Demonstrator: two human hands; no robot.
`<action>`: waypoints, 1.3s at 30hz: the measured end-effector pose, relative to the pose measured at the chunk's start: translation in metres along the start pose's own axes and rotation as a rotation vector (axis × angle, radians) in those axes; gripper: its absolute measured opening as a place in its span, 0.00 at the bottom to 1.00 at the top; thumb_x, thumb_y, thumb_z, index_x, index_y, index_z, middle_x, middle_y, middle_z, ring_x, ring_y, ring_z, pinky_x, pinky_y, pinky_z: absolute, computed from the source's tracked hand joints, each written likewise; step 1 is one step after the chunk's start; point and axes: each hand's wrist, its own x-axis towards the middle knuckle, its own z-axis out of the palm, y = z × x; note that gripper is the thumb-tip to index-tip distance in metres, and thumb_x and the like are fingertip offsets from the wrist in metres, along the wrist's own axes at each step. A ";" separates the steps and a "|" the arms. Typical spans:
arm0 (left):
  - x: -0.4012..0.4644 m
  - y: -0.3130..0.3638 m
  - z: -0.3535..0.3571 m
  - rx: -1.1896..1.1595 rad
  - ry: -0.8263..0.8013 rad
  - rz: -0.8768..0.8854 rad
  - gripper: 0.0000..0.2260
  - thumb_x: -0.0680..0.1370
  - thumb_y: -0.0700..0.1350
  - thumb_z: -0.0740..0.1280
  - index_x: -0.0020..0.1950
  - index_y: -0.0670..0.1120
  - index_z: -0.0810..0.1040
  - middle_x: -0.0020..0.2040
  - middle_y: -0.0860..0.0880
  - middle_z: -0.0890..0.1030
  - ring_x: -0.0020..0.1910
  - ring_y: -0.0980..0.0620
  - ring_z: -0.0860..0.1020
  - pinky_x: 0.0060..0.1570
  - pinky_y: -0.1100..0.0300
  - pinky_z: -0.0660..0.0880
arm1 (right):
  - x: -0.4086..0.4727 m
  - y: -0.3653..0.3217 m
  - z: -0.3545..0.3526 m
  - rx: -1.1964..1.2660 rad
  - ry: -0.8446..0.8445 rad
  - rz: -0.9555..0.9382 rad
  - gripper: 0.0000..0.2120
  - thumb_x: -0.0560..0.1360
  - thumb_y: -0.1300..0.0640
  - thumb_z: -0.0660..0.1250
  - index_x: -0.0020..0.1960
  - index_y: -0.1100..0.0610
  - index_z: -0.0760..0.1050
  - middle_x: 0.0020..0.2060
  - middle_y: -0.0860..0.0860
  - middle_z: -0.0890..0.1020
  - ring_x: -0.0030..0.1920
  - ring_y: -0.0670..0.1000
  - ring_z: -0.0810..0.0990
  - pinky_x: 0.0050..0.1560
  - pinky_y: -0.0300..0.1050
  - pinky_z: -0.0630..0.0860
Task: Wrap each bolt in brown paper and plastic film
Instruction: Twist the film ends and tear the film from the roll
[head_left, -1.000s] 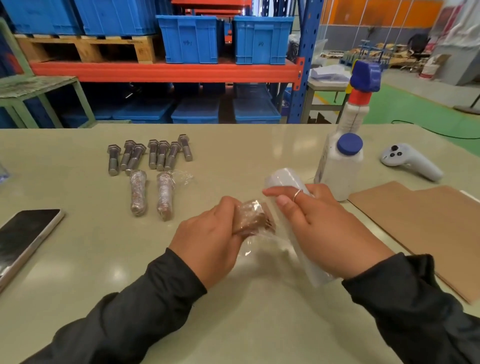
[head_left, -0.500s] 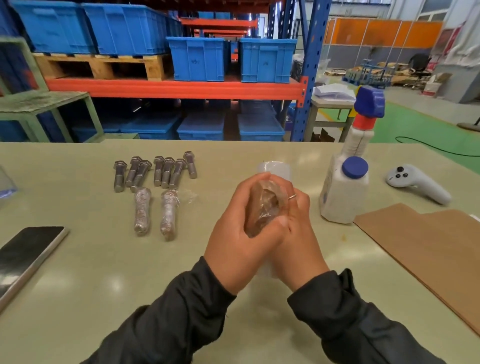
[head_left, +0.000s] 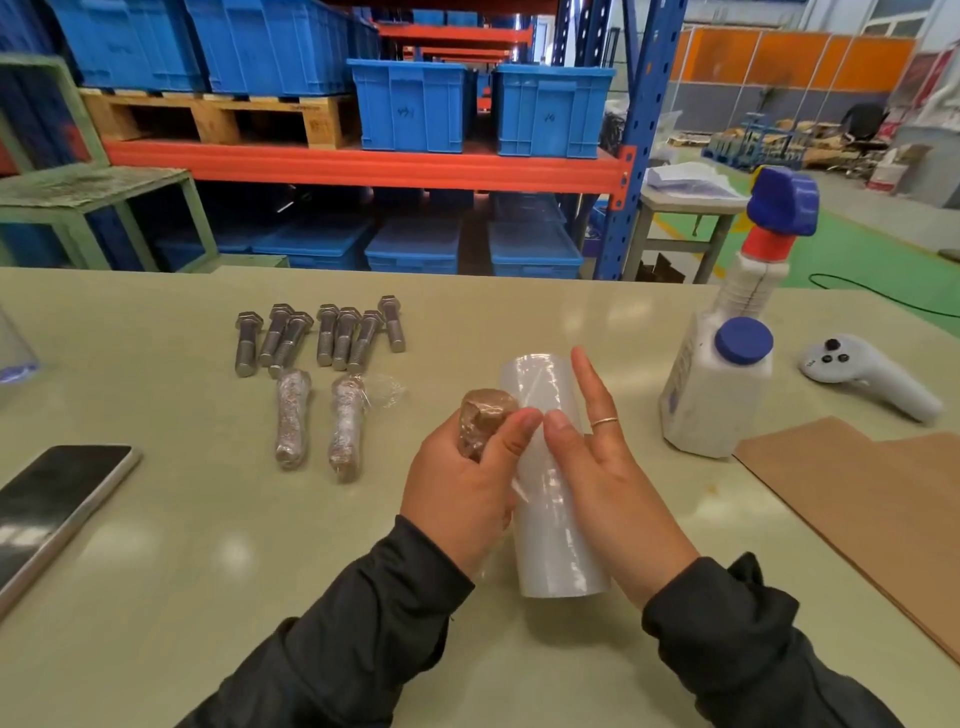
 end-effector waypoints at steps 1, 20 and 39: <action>0.001 0.000 -0.001 -0.044 -0.006 -0.044 0.08 0.63 0.56 0.69 0.29 0.53 0.77 0.23 0.54 0.70 0.17 0.58 0.65 0.17 0.68 0.63 | -0.001 0.000 0.001 -0.022 -0.003 -0.015 0.22 0.71 0.38 0.57 0.58 0.17 0.54 0.47 0.21 0.74 0.49 0.31 0.77 0.42 0.28 0.75; 0.009 -0.012 -0.010 -0.273 0.001 -0.196 0.26 0.59 0.54 0.71 0.51 0.39 0.76 0.44 0.41 0.80 0.46 0.43 0.79 0.50 0.50 0.76 | -0.009 0.012 0.004 -0.651 0.097 0.002 0.18 0.75 0.38 0.45 0.60 0.18 0.49 0.48 0.42 0.66 0.41 0.41 0.73 0.39 0.26 0.64; 0.004 -0.024 -0.002 -0.116 0.035 -0.032 0.22 0.57 0.49 0.74 0.51 0.51 0.79 0.45 0.55 0.84 0.46 0.57 0.82 0.43 0.67 0.76 | -0.005 0.007 0.008 -0.581 0.074 0.101 0.29 0.77 0.43 0.53 0.69 0.29 0.39 0.52 0.48 0.68 0.42 0.46 0.75 0.43 0.41 0.75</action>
